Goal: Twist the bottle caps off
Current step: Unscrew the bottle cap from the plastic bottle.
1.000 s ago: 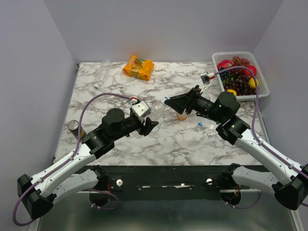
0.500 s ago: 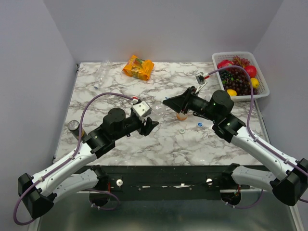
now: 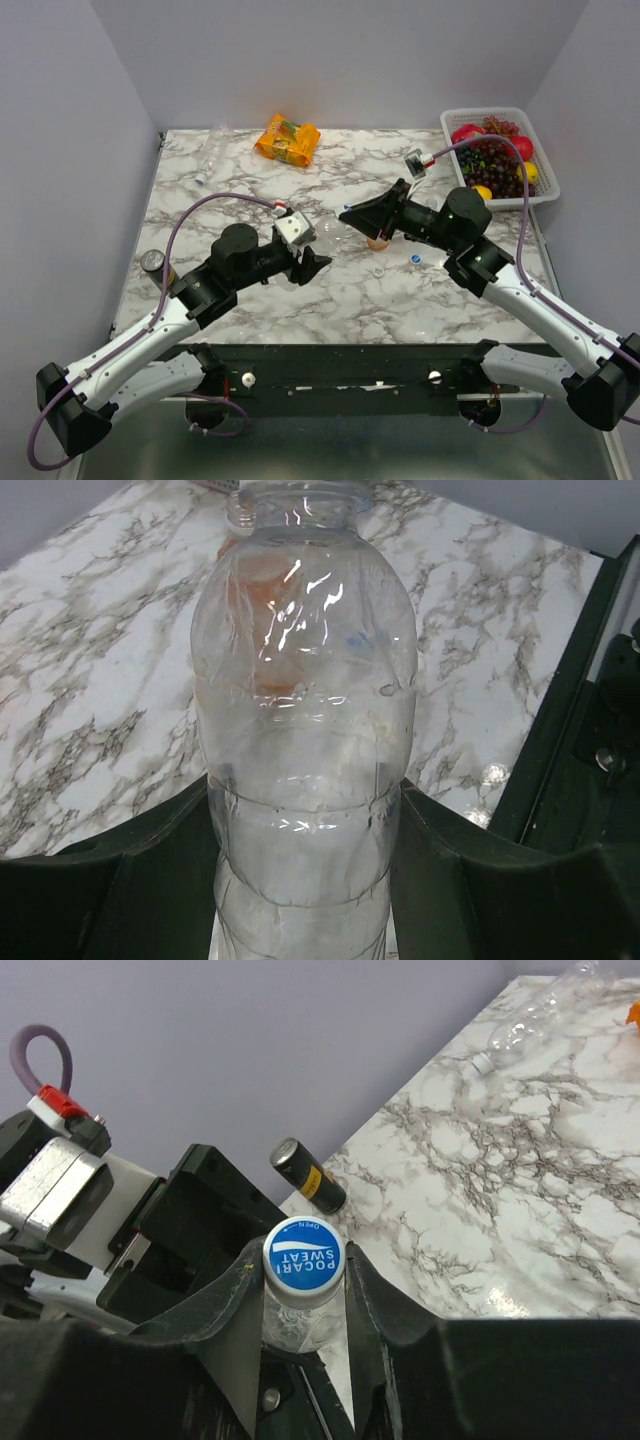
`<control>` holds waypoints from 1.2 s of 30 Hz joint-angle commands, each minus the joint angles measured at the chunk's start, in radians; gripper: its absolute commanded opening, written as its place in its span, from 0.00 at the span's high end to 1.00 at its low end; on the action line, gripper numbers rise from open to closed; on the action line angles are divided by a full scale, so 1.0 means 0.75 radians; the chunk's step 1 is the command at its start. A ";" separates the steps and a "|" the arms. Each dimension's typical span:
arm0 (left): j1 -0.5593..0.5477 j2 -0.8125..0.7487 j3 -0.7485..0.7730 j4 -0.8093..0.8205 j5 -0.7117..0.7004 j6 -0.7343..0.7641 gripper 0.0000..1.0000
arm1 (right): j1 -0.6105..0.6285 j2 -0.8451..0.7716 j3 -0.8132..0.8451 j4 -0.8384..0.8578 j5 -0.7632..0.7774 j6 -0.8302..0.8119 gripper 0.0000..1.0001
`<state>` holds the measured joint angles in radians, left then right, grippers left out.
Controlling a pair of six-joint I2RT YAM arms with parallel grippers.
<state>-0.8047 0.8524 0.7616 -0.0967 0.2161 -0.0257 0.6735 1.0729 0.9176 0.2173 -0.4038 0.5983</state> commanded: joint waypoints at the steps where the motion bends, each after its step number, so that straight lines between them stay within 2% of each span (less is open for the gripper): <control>1: -0.015 -0.003 0.032 0.039 0.378 0.026 0.59 | -0.002 -0.001 0.014 0.017 -0.277 -0.188 0.97; 7: 0.020 0.001 0.034 0.123 0.823 -0.017 0.59 | -0.021 -0.029 -0.013 0.027 -0.531 -0.305 0.98; 11: 0.044 0.011 0.034 0.190 1.034 -0.070 0.59 | -0.039 -0.042 -0.039 0.029 -0.689 -0.368 0.97; 15: 0.069 0.021 0.022 0.282 1.139 -0.141 0.59 | -0.061 -0.038 -0.047 0.029 -0.821 -0.381 0.96; 20: 0.087 0.025 0.019 0.311 1.168 -0.170 0.59 | -0.070 -0.040 -0.056 0.029 -0.854 -0.395 0.92; 23: 0.089 0.033 0.015 0.307 1.138 -0.170 0.60 | -0.074 -0.046 -0.058 0.029 -0.842 -0.395 0.84; 26: 0.091 0.040 0.034 0.242 1.070 -0.121 0.60 | -0.082 -0.072 -0.064 0.023 -0.795 -0.391 0.65; 27: 0.091 0.040 0.038 0.201 1.056 -0.105 0.60 | -0.088 -0.089 -0.068 0.023 -0.761 -0.391 0.56; 29: 0.091 0.031 0.044 0.172 1.001 -0.068 0.60 | -0.090 -0.140 -0.090 0.021 -0.724 -0.395 0.46; 30: 0.091 0.021 0.046 0.158 0.982 -0.060 0.60 | -0.094 -0.158 -0.096 0.019 -0.689 -0.397 0.37; 33: 0.093 -0.005 0.042 0.143 0.931 -0.035 0.60 | -0.096 -0.224 -0.103 -0.044 -0.628 -0.429 0.27; 36: 0.097 -0.030 0.034 0.149 0.880 -0.029 0.60 | -0.096 -0.267 -0.095 -0.126 -0.579 -0.462 0.23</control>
<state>-0.7284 0.8734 0.7589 -0.0231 0.9264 -0.0883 0.6067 0.9245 0.8494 0.2207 -0.9314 0.3031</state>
